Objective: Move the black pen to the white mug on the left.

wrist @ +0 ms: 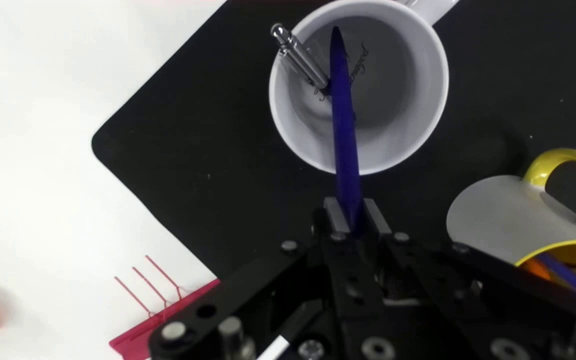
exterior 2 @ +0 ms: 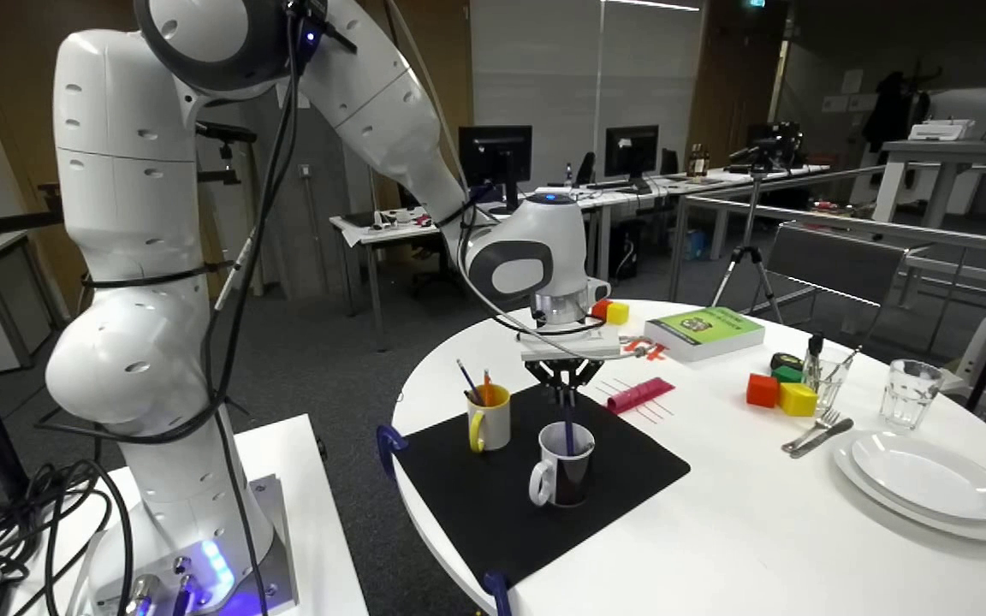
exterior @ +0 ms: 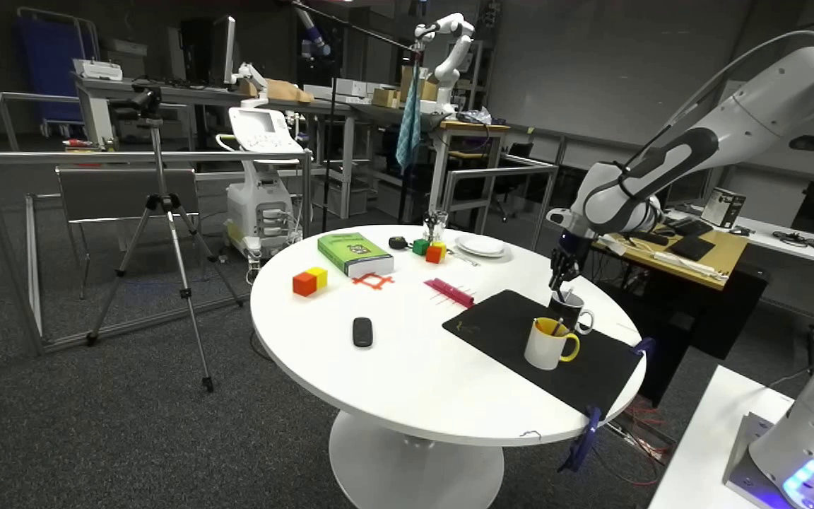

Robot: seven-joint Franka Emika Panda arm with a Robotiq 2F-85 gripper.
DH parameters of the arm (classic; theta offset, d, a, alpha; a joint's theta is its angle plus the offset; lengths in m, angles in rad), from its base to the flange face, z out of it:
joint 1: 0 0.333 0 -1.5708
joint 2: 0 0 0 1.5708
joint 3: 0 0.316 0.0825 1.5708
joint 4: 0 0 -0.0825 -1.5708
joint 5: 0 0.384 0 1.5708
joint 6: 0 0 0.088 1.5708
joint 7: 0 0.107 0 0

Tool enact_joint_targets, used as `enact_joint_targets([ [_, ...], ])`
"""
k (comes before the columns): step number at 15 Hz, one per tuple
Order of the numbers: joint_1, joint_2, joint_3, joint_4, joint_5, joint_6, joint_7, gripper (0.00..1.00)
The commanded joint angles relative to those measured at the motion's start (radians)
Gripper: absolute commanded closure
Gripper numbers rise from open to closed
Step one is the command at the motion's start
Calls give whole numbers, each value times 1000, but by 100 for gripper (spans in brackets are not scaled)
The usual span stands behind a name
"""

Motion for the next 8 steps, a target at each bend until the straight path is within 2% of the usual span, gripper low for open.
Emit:
enact_joint_targets([
  [1,-27,-134,26,-52,50,-26,-44,97],
  [4,-13,-217,22,-69,151,-50,-98,97],
  [8,31,-329,-11,-83,373,-119,-211,97],
])
